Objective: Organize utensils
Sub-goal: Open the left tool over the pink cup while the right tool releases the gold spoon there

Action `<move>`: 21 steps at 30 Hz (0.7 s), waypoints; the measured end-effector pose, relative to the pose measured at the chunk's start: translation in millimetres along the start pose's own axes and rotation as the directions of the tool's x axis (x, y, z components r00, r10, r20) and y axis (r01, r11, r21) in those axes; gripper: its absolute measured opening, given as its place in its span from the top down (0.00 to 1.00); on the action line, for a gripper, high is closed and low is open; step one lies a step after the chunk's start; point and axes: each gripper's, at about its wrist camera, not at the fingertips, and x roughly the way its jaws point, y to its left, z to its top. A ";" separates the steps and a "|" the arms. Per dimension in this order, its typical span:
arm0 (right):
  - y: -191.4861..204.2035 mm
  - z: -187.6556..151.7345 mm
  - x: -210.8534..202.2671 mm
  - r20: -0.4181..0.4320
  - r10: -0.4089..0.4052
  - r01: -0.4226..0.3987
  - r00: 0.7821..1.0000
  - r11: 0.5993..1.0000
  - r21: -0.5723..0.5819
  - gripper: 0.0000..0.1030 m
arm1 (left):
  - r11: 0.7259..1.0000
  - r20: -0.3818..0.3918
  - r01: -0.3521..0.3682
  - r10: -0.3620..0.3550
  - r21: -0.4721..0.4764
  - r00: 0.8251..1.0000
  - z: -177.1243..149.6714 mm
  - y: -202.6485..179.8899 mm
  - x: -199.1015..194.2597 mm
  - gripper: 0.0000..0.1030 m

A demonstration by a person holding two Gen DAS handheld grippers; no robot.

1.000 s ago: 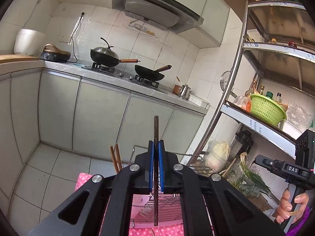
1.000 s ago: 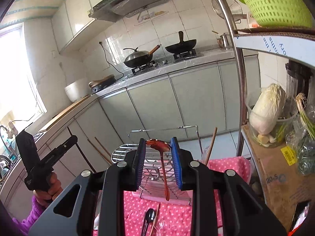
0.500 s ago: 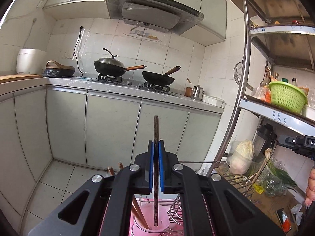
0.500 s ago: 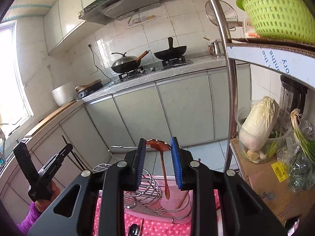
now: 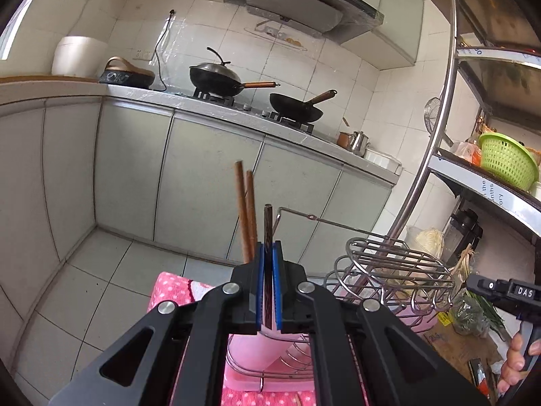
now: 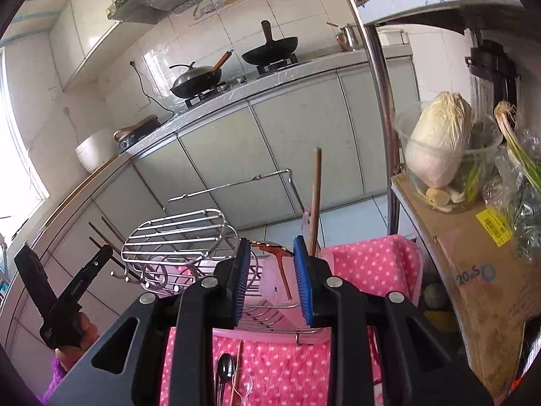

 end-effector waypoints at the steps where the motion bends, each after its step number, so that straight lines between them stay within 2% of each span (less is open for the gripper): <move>1: -3.3 -3.2 1.6 -0.005 -0.004 0.004 1.000 1.000 0.011 0.74 | 1.000 -0.008 -0.001 0.001 -0.026 1.000 -0.5 4.9 0.5 0.96; 6: -18.1 -9.5 14.5 -0.049 -0.024 0.027 0.998 0.998 0.054 0.74 | 0.994 -0.078 -0.007 -0.001 -0.105 0.997 2.3 22.6 19.6 0.95; 15: -18.5 7.4 42.9 -0.065 -0.047 0.049 0.997 0.998 0.031 0.74 | 0.998 -0.126 -0.016 0.008 -0.062 0.992 11.2 12.9 55.4 0.96; 21: -22.2 7.0 56.5 -0.088 -0.046 0.050 0.995 0.998 0.044 0.74 | 0.997 -0.155 -0.016 0.004 -0.074 0.988 7.9 12.3 62.9 0.95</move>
